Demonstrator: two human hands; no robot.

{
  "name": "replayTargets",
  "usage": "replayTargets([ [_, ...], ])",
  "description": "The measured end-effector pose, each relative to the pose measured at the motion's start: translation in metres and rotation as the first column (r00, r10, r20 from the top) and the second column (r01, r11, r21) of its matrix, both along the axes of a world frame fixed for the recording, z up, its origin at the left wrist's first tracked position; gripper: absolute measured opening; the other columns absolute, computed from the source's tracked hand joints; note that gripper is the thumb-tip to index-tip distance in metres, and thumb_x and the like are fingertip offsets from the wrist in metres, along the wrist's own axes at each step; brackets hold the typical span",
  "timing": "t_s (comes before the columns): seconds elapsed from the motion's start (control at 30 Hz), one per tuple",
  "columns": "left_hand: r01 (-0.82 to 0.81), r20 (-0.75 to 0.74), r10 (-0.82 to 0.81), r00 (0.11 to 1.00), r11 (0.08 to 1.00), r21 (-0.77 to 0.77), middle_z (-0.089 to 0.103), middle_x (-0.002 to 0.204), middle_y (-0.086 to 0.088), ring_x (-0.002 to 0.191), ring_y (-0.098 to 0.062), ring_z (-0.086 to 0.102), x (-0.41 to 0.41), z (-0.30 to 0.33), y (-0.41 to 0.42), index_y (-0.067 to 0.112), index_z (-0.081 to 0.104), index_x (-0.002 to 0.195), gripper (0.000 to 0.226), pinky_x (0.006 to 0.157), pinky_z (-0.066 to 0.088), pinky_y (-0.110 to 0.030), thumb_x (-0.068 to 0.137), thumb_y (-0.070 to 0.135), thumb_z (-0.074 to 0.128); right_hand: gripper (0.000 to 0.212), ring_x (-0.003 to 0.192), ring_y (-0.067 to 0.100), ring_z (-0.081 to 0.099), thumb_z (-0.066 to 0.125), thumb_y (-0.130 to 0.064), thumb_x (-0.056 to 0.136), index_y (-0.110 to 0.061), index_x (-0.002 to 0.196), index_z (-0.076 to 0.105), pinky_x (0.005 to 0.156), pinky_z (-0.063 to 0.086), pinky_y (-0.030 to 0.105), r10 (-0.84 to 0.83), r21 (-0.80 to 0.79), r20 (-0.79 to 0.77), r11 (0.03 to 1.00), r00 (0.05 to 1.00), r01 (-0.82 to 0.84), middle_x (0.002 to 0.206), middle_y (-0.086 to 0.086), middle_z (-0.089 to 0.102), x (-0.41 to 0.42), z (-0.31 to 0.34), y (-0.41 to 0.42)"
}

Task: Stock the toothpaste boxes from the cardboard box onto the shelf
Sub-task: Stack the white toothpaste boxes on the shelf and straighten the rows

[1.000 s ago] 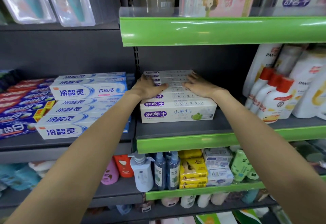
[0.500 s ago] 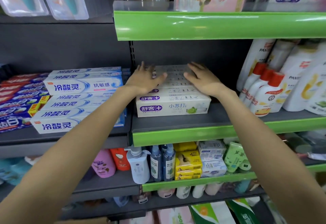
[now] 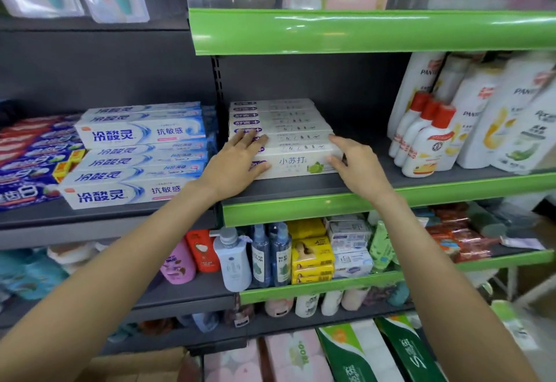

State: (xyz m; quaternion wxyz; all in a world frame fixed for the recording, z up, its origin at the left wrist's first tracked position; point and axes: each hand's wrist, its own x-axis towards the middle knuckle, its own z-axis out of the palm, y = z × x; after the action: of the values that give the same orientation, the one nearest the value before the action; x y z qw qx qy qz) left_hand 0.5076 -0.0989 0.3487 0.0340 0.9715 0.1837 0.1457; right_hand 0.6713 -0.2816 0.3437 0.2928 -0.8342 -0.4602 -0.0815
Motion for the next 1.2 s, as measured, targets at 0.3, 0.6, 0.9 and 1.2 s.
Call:
replayTargets([
  [0.3,0.011,0.196,-0.064,0.978,0.965,0.263,0.055,0.131,-0.008,0.122,-0.030,0.048,-0.029,0.008,-0.018,0.016,0.058,0.122,0.040,0.091,0.047,-0.043,0.088,0.034,0.047,0.036,0.122,0.035,0.044,0.053,-0.013,0.089,-0.003,0.124,0.055,0.099,0.043,0.046,-0.045,0.146,0.375,0.989,0.926,-0.011,0.132,0.017,0.051,-0.049,0.008,0.008],
  [0.6,-0.058,0.337,-0.030,0.941,0.967,0.248,0.064,0.111,-0.001,0.106,-0.024,0.056,-0.199,0.006,0.077,0.018,0.060,0.119,0.048,0.093,0.039,-0.038,0.086,0.050,0.050,0.042,0.118,0.028,0.051,0.056,-0.029,0.088,-0.010,0.125,0.056,0.091,0.046,0.035,0.276,0.071,0.346,0.946,0.897,-0.318,0.132,0.009,0.053,-0.177,0.007,0.087],
  [0.9,-0.045,0.112,0.016,0.994,0.963,0.264,0.061,0.127,-0.002,0.116,-0.020,0.058,-0.206,-0.006,0.130,0.018,0.059,0.127,0.067,0.109,0.023,-0.049,0.081,0.062,0.037,0.059,0.135,0.023,0.032,0.060,-0.041,0.088,-0.021,0.140,0.039,0.103,0.035,0.038,0.128,-0.130,0.132,0.985,0.983,-0.111,0.150,0.002,0.033,-0.193,0.005,0.139],
  [1.2,-0.014,0.192,-0.028,0.981,0.977,0.213,0.057,0.133,-0.001,0.122,-0.019,0.053,-0.206,-0.018,0.139,0.020,0.054,0.132,0.068,0.110,0.028,-0.046,0.081,0.062,0.040,0.074,0.146,0.017,0.006,0.049,-0.051,0.091,-0.028,0.150,0.012,0.115,0.018,0.038,0.185,-0.022,-0.153,0.981,0.971,-0.190,0.159,0.001,0.001,-0.179,0.025,0.161],
])
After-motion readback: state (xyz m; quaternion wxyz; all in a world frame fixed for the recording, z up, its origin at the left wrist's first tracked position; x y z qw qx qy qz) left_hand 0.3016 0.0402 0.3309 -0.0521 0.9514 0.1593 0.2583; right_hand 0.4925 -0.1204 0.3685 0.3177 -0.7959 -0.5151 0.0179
